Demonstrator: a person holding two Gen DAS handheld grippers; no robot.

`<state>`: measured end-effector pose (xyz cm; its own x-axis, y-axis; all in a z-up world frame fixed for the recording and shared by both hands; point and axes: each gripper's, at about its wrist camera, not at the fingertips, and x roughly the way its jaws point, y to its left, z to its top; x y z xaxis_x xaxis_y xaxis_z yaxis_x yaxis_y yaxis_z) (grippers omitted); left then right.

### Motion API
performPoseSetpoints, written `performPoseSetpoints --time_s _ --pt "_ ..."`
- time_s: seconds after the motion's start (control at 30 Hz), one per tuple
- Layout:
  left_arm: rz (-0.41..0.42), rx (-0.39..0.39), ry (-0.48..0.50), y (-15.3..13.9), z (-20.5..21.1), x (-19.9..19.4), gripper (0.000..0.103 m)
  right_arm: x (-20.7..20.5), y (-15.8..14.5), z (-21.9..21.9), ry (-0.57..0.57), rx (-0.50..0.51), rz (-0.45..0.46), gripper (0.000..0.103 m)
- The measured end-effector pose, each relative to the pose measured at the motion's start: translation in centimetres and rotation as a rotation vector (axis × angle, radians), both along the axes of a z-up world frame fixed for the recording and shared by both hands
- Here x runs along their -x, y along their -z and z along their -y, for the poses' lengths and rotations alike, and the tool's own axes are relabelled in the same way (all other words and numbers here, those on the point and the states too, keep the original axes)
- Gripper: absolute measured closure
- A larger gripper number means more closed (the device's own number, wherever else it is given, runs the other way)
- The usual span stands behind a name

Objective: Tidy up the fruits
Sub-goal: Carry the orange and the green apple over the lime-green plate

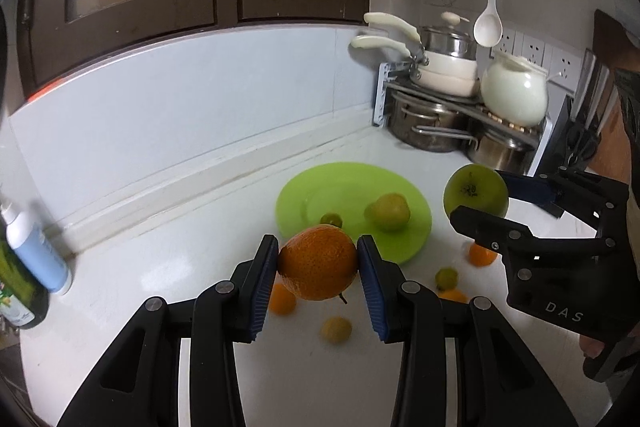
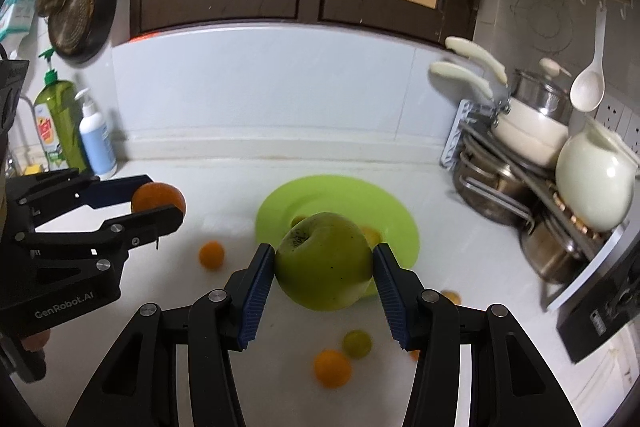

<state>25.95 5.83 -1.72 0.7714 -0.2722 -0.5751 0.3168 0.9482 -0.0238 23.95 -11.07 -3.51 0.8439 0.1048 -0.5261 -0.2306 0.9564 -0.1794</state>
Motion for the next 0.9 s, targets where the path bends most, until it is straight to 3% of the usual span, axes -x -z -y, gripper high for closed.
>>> performPoseSetpoints --time_s 0.27,0.57,0.9 --pt "-0.001 0.003 0.030 -1.2 1.7 -3.9 0.063 -3.7 -1.5 1.5 0.013 -0.024 -0.002 0.052" --pt "-0.037 -0.003 0.066 -1.6 3.6 -9.0 0.063 -9.7 -1.5 3.4 0.020 -0.050 -0.083 0.052" --pt "-0.169 0.022 0.078 1.3 5.1 -15.3 0.063 -16.2 1.0 4.6 0.017 -0.061 -0.224 0.052"
